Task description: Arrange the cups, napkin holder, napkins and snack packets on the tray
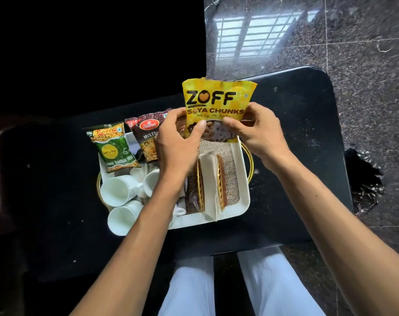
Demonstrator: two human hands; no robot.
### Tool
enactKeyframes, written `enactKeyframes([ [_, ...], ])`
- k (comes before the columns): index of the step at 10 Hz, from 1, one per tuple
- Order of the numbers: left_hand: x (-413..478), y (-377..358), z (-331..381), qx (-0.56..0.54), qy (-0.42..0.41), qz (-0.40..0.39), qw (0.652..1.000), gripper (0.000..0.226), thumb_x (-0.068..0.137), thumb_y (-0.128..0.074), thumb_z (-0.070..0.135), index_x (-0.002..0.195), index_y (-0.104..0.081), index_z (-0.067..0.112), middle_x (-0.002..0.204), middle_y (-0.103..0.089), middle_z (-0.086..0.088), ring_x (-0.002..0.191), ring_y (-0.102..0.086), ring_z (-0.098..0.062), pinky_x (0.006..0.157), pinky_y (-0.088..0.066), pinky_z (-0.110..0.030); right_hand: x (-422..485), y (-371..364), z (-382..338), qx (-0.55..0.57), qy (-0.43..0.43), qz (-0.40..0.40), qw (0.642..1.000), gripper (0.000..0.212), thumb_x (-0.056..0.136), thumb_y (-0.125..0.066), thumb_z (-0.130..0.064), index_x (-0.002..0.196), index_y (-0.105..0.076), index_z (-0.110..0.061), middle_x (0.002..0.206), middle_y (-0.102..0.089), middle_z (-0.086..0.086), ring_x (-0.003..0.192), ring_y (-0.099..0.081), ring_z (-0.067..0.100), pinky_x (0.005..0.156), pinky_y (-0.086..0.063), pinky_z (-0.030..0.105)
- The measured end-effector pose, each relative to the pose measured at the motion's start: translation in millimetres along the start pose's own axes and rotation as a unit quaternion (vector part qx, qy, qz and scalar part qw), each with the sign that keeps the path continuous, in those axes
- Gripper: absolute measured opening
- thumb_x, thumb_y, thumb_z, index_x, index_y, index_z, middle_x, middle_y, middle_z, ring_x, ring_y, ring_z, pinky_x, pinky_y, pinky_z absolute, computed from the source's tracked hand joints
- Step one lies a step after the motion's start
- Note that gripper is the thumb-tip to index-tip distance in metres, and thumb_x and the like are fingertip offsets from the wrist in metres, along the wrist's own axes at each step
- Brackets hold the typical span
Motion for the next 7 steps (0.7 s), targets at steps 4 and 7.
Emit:
enactKeyframes([
  [4,0.9,-3.7,-36.9,-0.030,0.145,-0.027,0.989,0.053,0.098,-0.061,0.034,0.146,-0.048,0.016,0.140,-0.063,-0.005,0.123,-0.061,-0.019,0.105,-0.050,-0.038,3.7,-24.1,5.3,-0.109,0.005,0.045,0.993,0.041,0.088,-0.074,-0.032,0.121,-0.067,-0.009,0.115,-0.074,0.003,0.100,-0.068,0.013,0.084,-0.058,0.025],
  [7,-17.3,22.1,-10.5,0.064,0.022,0.001,0.998,0.050,0.100,-0.058,0.031,0.146,-0.050,0.014,0.142,-0.060,-0.004,0.131,-0.056,-0.019,0.112,-0.043,-0.035,-21.2,-23.2,-25.2,-0.228,0.115,0.066,0.965,0.049,0.091,-0.070,-0.029,0.133,-0.055,-0.007,0.128,-0.062,0.012,0.118,-0.056,0.025,0.101,-0.047,0.035],
])
Point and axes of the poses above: each hand's wrist, its own x-axis towards the middle knuckle, its own y-axis out of the back of the hand, z = x × y, the point moved 8 cm from there along x, towards the middle knuckle
